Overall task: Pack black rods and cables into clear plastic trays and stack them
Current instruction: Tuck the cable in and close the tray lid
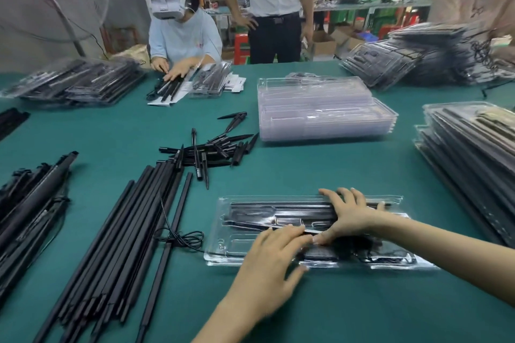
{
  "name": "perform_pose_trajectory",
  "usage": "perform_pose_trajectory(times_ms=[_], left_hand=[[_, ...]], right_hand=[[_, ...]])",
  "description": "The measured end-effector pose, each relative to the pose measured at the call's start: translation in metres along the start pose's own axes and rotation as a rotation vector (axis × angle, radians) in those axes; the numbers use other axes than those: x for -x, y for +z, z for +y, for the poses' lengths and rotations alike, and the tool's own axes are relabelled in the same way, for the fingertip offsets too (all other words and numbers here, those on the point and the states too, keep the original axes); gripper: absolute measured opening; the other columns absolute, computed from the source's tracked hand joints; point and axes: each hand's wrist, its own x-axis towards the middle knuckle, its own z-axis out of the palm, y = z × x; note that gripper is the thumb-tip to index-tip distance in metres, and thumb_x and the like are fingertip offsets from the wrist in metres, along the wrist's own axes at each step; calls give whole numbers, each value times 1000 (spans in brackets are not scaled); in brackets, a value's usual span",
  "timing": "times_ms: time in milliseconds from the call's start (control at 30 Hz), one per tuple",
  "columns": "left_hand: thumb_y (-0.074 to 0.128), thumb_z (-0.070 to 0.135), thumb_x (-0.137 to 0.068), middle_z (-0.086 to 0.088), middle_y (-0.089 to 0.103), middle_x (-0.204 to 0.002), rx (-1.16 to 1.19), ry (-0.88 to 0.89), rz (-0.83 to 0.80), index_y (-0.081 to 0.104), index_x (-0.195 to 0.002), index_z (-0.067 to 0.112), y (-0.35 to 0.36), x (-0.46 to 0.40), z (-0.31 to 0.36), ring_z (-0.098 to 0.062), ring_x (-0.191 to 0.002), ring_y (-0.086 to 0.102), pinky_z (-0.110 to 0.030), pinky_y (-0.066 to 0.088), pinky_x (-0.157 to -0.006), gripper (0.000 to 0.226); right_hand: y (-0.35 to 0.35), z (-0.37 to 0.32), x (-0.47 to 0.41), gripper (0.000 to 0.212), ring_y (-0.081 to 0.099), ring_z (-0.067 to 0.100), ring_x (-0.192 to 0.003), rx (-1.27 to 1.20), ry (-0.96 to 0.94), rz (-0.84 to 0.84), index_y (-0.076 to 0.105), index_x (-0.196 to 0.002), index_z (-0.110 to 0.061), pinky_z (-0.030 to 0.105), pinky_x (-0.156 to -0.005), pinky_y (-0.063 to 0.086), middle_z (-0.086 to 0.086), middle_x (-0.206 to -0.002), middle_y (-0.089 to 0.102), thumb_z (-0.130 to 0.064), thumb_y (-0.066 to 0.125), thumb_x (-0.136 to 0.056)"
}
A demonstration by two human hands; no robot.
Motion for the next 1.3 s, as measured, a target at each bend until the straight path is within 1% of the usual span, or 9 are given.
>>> perform_pose_trajectory(times_ms=[133,333,500,600,733,833,967,1067,1300], left_hand=[[38,44,-99,23,21,-153,-37,-13,-70,32,-145,38,14,-1,-10,2,-142,11,-20,-7,-115,47],[49,28,-99,17,53,-128,304,-201,130,61,-122,24,-1,-15,-22,8,-123,38,-19,24,-109,27],[25,42,-103,22,-3,-155,-175,-260,-49,7,-151,37,-14,-31,-54,-3,-145,-13,-36,-18,-116,51],[14,48,-102,25,-18,-151,-243,-275,-173,-14,-141,49,-9,-32,-64,-6,-143,-23,-44,-22,-113,48],[10,50,-100,28,-21,-149,-267,-290,-175,-17,-139,51,-1,-29,-69,-5,-143,-21,-47,-19,-113,47],[9,48,-101,24,-21,-152,-291,-295,-188,-15,-143,50,1,-29,-69,-7,-144,-21,-49,-15,-115,48],[8,45,-101,20,-24,-154,-262,-284,-193,-17,-136,62,-1,-26,-64,-9,-143,-25,-54,-17,-113,46],[6,47,-100,16,-26,-154,-227,-260,-229,-14,-128,73,-5,-27,-64,-12,-142,-27,-56,-19,-110,44],[9,48,-100,16,-21,-157,-279,-249,-217,-18,-125,72,0,-26,-66,-12,-144,-23,-54,-16,-111,44]], right_hand=[[0,0,0,122,-20,21,-145,-20,-11,3,-4,-148,-45,70,-107,-6,-4,-159,-9,-77,70,-56],[2,1,0,128,-20,21,-145,-28,-17,3,-4,-148,-45,71,-106,-7,-4,-159,-9,-82,68,-49],[0,0,1,128,-20,21,-144,-24,-17,-3,-3,-148,-44,71,-106,-6,-4,-159,-10,-83,67,-49],[2,2,2,126,-20,21,-144,-25,-22,7,-2,-148,-45,70,-107,-7,-5,-158,-10,-82,68,-49],[3,3,0,127,-22,20,-144,-23,-42,0,-5,-147,-47,70,-106,-9,-6,-158,-11,-83,67,-49],[6,7,0,122,-23,24,-144,75,-71,2,-20,-141,-54,72,-103,-10,-3,-158,-20,-95,48,-48],[23,24,7,84,-26,14,-143,374,-363,302,-37,-130,-55,66,-99,-29,0,-153,-34,-93,-10,-61],[25,28,9,71,-32,3,-139,290,-442,285,-28,-137,-54,63,-106,-21,-9,-149,-40,-81,-2,-76],[27,26,7,73,-36,1,-135,254,-415,229,-22,-140,-54,65,-107,-18,-9,-153,-33,-79,1,-75]])
